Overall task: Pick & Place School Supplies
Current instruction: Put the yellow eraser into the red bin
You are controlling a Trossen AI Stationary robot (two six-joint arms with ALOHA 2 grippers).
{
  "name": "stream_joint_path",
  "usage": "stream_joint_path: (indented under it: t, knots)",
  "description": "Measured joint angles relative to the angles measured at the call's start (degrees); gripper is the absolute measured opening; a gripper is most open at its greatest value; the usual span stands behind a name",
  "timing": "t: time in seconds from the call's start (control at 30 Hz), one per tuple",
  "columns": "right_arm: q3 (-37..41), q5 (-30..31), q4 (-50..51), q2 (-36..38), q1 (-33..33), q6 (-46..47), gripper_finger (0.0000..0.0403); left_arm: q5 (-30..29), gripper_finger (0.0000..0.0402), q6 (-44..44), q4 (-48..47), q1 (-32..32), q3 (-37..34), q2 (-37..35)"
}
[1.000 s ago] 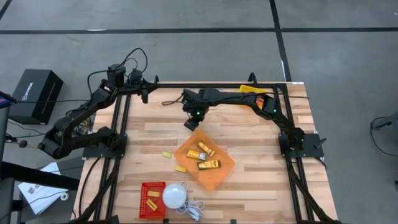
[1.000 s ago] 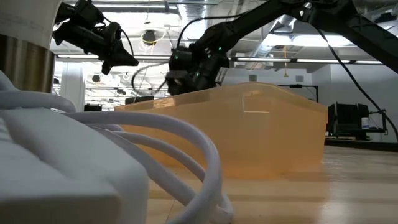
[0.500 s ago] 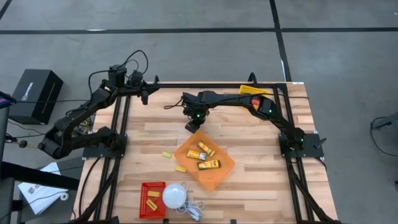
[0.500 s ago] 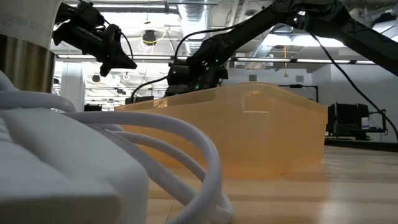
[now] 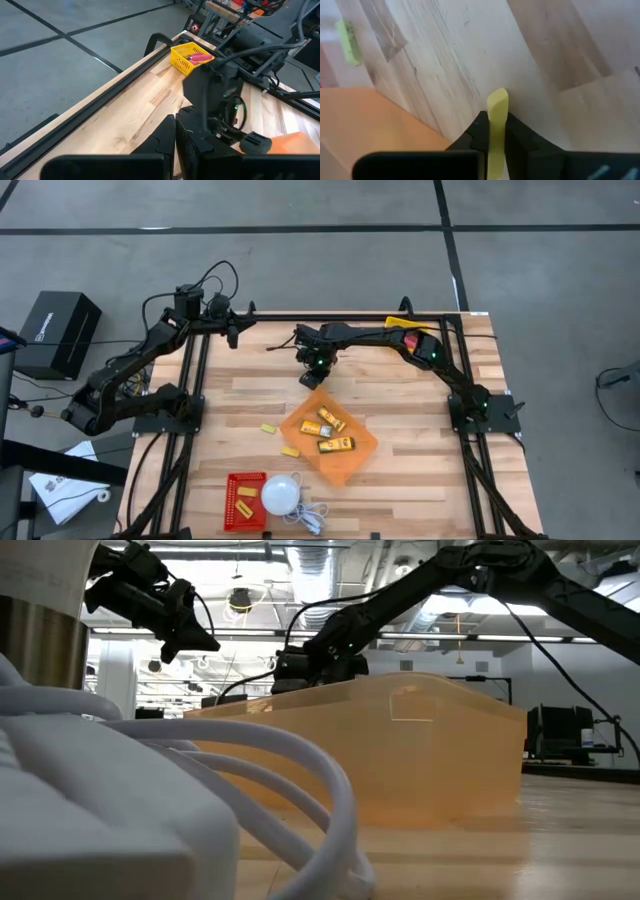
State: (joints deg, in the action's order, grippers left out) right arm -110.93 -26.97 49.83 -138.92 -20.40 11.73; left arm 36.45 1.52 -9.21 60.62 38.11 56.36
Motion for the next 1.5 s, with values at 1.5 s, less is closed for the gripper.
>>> stream_joint_path:
  t: [1.5]
  knots:
    - [-24.0, -27.9, -11.4, 2.1, 8.6, 3.4, 0.0023, -1.6, 0.0008, -1.1, 0.7, 4.6, 0.0, -0.1]
